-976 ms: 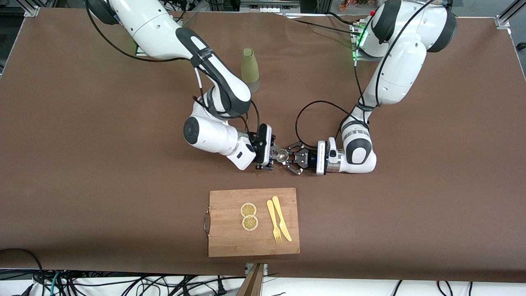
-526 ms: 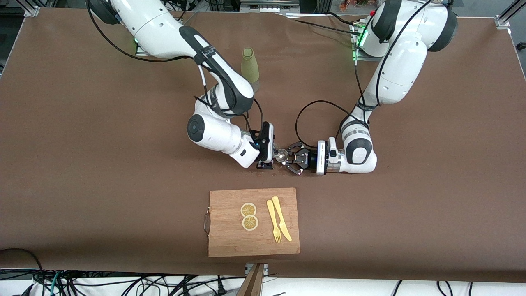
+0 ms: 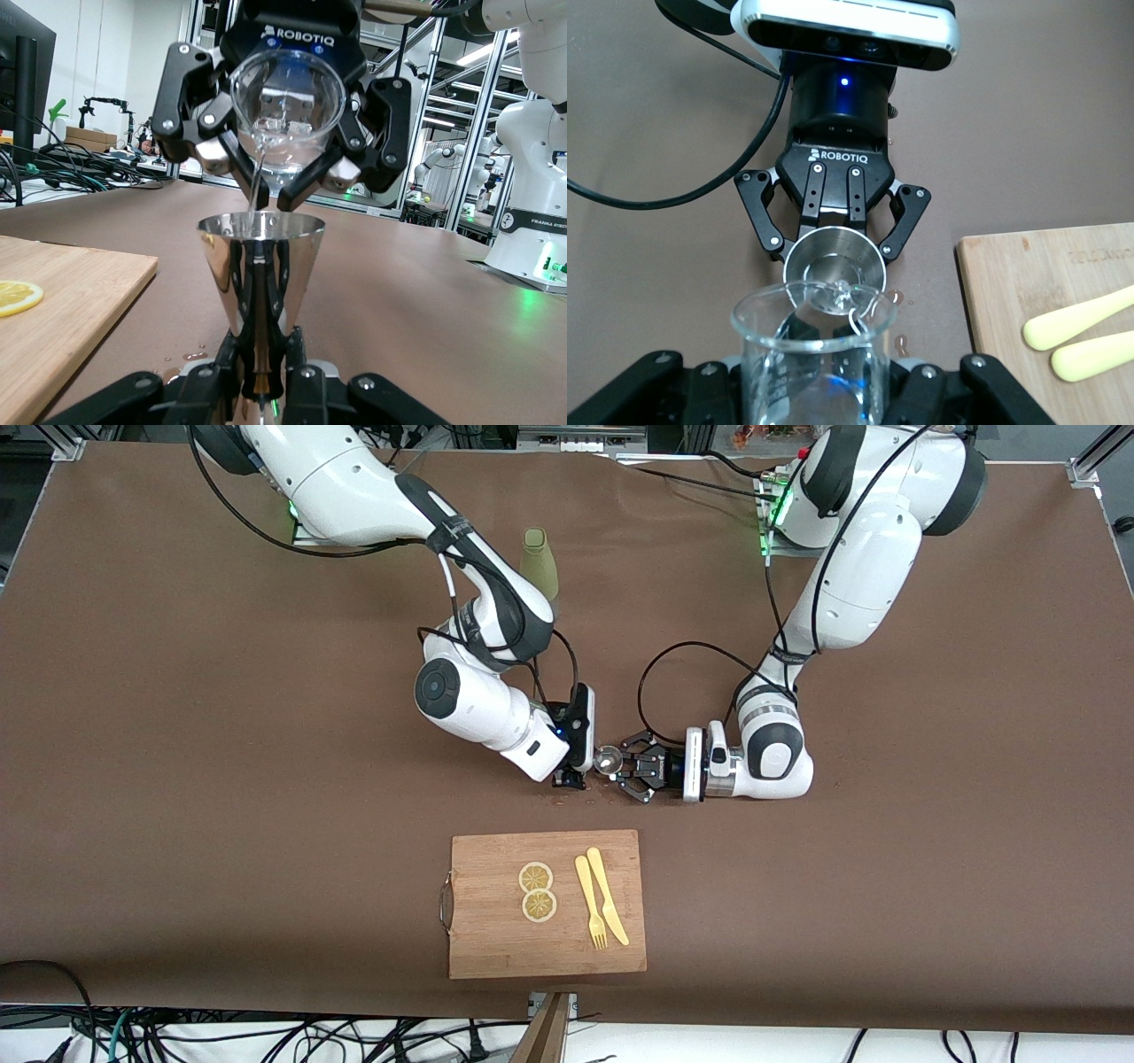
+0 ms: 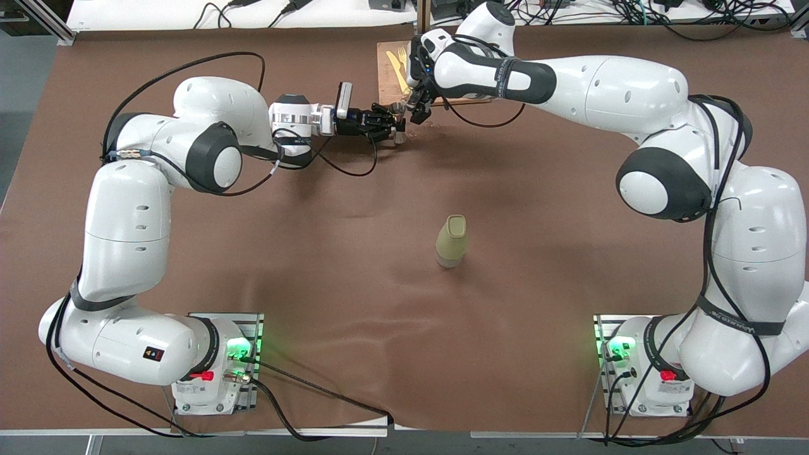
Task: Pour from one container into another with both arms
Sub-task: 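Hold the beaker tilted over the jigger, pouring with the right gripper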
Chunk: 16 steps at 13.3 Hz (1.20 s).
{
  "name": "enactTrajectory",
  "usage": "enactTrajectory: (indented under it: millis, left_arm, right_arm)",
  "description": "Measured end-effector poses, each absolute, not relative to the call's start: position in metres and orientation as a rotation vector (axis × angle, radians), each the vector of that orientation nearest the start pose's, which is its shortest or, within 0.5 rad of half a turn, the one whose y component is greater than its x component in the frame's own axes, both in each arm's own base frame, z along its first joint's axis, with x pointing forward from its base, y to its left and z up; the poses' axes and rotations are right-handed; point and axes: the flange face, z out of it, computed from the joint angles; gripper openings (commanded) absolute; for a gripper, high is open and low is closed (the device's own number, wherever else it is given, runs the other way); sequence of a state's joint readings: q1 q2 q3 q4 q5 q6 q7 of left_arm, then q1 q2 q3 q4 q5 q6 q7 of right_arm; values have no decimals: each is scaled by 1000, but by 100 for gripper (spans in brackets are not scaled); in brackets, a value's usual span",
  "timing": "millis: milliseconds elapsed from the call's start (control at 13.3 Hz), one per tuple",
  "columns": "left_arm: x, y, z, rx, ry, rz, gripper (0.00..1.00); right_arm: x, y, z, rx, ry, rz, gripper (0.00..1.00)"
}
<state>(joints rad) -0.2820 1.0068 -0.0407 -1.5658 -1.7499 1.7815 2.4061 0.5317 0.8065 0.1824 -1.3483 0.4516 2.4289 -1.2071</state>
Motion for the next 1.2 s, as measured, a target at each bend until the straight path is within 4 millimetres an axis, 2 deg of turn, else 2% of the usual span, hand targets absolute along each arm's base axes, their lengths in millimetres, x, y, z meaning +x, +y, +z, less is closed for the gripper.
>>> enactTrajectory:
  millis: [300,1201]
  left_arm:
    - [601,-287,74,1299,-1131,1026,0]
    - [601,-287,74,1296,-1137,1031,0]
  right_arm:
    - [597,479,285,-1937,-1904,-530,0]
    - [594,484,285,-1930,-1910,-528,0]
